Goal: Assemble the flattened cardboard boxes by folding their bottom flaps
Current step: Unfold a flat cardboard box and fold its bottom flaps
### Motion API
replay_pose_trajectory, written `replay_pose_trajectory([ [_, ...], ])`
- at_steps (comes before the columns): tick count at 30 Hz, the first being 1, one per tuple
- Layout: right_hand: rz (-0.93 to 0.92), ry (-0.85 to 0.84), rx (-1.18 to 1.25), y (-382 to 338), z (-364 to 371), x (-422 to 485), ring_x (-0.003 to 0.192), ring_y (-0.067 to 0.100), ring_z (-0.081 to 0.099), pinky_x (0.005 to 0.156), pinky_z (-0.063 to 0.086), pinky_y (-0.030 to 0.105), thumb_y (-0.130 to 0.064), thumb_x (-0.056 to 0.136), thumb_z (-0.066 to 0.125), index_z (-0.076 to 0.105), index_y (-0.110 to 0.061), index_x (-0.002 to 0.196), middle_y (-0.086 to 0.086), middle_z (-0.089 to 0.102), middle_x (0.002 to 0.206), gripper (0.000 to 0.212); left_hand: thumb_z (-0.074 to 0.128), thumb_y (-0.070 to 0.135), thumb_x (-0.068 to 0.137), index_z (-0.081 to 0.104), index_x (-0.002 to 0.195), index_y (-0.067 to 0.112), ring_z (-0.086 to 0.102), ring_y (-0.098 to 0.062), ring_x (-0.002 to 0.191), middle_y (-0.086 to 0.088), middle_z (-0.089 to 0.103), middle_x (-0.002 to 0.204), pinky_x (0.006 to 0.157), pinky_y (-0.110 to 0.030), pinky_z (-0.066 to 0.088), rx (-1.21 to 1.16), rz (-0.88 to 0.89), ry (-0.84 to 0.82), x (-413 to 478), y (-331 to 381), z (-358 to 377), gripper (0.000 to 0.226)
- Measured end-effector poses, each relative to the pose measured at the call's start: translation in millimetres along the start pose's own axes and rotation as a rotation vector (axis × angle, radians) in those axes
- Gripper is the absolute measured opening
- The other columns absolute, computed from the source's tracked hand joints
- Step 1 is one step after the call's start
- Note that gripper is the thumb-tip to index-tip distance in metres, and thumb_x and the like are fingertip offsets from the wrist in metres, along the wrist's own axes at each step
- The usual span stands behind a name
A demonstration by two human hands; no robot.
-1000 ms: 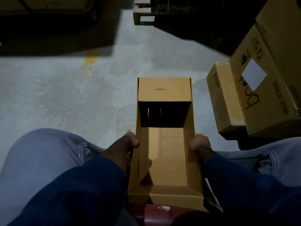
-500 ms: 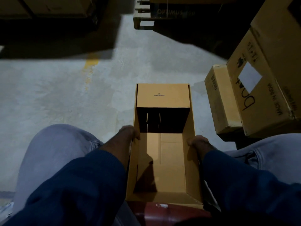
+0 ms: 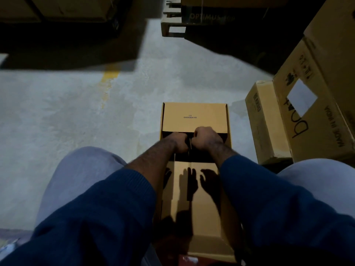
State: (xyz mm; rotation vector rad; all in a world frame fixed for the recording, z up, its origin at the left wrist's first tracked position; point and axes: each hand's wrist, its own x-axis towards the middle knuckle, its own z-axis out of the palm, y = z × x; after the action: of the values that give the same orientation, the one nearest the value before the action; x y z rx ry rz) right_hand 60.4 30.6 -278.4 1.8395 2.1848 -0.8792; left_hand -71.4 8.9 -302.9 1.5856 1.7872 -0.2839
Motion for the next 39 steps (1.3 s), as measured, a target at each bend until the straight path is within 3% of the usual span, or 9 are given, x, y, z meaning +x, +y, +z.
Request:
replay_pose_trajectory([
  [2,0.005,-0.076,-0.004,8,19,1,0.093,0.022,0.062,0.080,0.059,0.038,-0.027,0.091,0.065,0.064,-0.018,0.110,0.005,0.064,0.107,0.021,0.067,0.028,0.091,0.062,0.117,0.015,0.062,-0.024,0.104,-0.008,0.063,0.120,0.095,-0.042,0.054,-0.055,0.018,0.003,4,-6,13,0.030],
  [5,-0.004,-0.030,-0.051,26,41,1,0.128,0.029,0.047,0.104,0.049,0.048,-0.025,0.089,0.066,0.051,-0.021,0.138,0.009,0.049,0.135,0.051,0.070,0.028,0.086,0.051,0.136,0.019,0.054,-0.027,0.122,-0.007,0.050,0.138,0.104,-0.047,0.049,-0.082,0.034,0.117,5,-15,22,0.054],
  [8,-0.035,0.045,-0.080,30,47,0,0.146,0.032,0.030,0.114,0.039,0.049,-0.024,0.093,0.061,0.034,-0.021,0.155,0.014,0.036,0.154,0.068,0.068,0.030,0.088,0.040,0.145,0.026,0.055,-0.029,0.125,-0.005,0.047,0.143,0.098,-0.049,0.053,-0.030,0.031,0.233,1,-17,26,0.063],
  [14,-0.084,0.290,-0.229,27,42,0,0.150,0.031,0.029,0.116,0.036,0.047,-0.033,0.097,0.054,0.031,-0.018,0.158,0.015,0.036,0.160,0.067,0.071,0.022,0.087,0.034,0.151,0.021,0.056,-0.032,0.116,-0.012,0.040,0.146,0.094,-0.043,0.054,0.045,0.104,0.567,-9,-15,31,0.074],
  [17,-0.147,0.434,-0.296,22,26,9,0.149,0.031,0.031,0.117,0.035,0.048,-0.033,0.093,0.059,0.034,-0.018,0.157,0.014,0.036,0.160,0.070,0.069,0.021,0.084,0.027,0.158,0.009,0.043,-0.039,0.133,-0.021,0.030,0.155,0.110,-0.048,0.043,0.128,0.203,0.734,-2,-16,21,0.085],
  [23,-0.225,0.446,-0.401,18,-28,62,0.156,0.032,0.013,0.125,0.022,0.051,-0.033,0.093,0.063,0.016,-0.020,0.163,0.016,0.014,0.169,0.086,0.066,0.014,0.084,0.005,0.163,0.014,0.006,-0.035,0.156,-0.015,0.008,0.168,0.125,-0.050,0.019,0.120,0.157,0.728,40,-6,-38,0.100],
  [28,-0.227,0.289,-0.445,25,-51,117,0.155,0.033,0.017,0.123,0.026,0.051,-0.029,0.090,0.072,0.018,-0.018,0.162,0.017,0.014,0.168,0.090,0.065,0.015,0.088,0.008,0.162,0.013,0.008,-0.032,0.156,-0.009,0.009,0.169,0.125,-0.049,0.018,0.271,0.147,0.544,90,-7,-75,0.094],
  [32,-0.270,0.250,-0.480,32,-41,148,0.124,0.035,0.052,0.097,0.046,0.044,-0.023,0.092,0.066,0.044,-0.015,0.144,0.015,0.051,0.137,0.057,0.069,0.019,0.085,0.048,0.134,0.015,0.050,-0.035,0.126,-0.010,0.047,0.138,0.101,-0.046,0.047,0.307,0.188,0.457,127,-20,-78,0.054],
  [39,-0.314,0.260,-0.466,36,-41,177,0.106,0.032,0.058,0.079,0.050,0.042,-0.014,0.097,0.060,0.062,-0.016,0.124,0.011,0.057,0.113,0.028,0.058,0.018,0.097,0.058,0.125,0.016,0.059,-0.031,0.113,-0.011,0.062,0.120,0.079,-0.040,0.047,0.296,0.141,0.452,151,-26,-79,0.028],
])
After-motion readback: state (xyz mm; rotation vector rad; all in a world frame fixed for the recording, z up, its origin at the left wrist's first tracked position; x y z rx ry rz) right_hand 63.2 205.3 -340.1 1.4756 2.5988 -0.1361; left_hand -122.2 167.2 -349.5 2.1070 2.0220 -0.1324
